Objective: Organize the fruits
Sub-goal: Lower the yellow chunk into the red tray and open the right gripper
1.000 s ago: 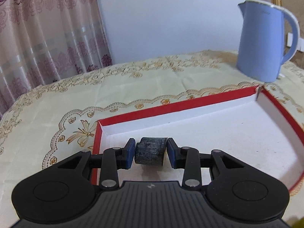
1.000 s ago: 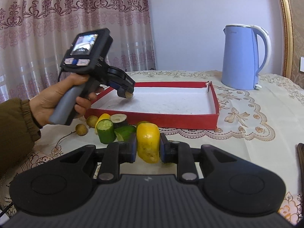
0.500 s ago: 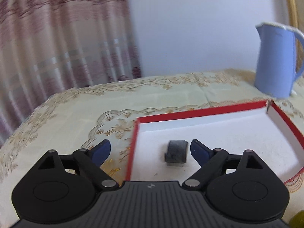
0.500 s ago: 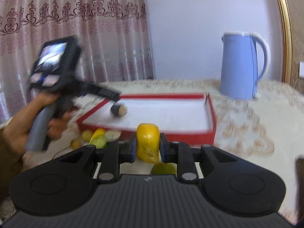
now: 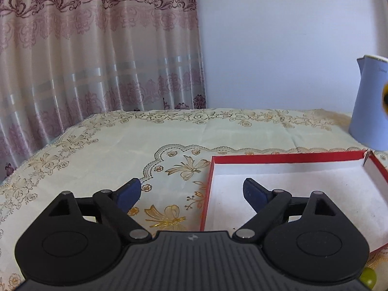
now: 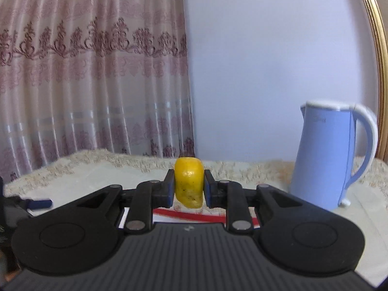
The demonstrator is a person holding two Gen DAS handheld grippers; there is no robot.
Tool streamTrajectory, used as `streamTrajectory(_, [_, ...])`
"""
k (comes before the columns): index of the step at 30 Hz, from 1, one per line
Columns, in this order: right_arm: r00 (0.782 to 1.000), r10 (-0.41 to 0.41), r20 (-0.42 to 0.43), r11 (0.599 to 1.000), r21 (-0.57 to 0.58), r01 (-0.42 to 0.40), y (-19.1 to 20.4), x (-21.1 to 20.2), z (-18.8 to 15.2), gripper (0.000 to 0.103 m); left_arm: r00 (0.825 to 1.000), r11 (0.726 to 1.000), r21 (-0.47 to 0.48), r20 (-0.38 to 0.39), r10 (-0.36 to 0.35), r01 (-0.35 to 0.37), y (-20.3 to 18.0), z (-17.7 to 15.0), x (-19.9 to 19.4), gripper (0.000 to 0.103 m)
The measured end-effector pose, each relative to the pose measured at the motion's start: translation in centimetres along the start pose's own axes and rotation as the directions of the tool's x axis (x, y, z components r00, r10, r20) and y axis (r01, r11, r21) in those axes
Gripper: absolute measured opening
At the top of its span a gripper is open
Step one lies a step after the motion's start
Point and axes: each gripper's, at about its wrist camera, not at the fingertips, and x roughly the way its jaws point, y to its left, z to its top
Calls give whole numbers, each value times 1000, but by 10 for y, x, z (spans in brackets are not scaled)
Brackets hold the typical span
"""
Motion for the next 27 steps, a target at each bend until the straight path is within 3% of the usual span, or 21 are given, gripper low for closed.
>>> streamTrajectory(7, [982,-73,-177,995,56,84,-33,38,-40,23,1000,1000,15,-16,-13,13,-2,-5,0,92])
streamTrajectory(27, [953,-159,-258,987,-14,161,-42,65,-72,23,1000,999,36,-27,-8,9,-4,-8,3,92])
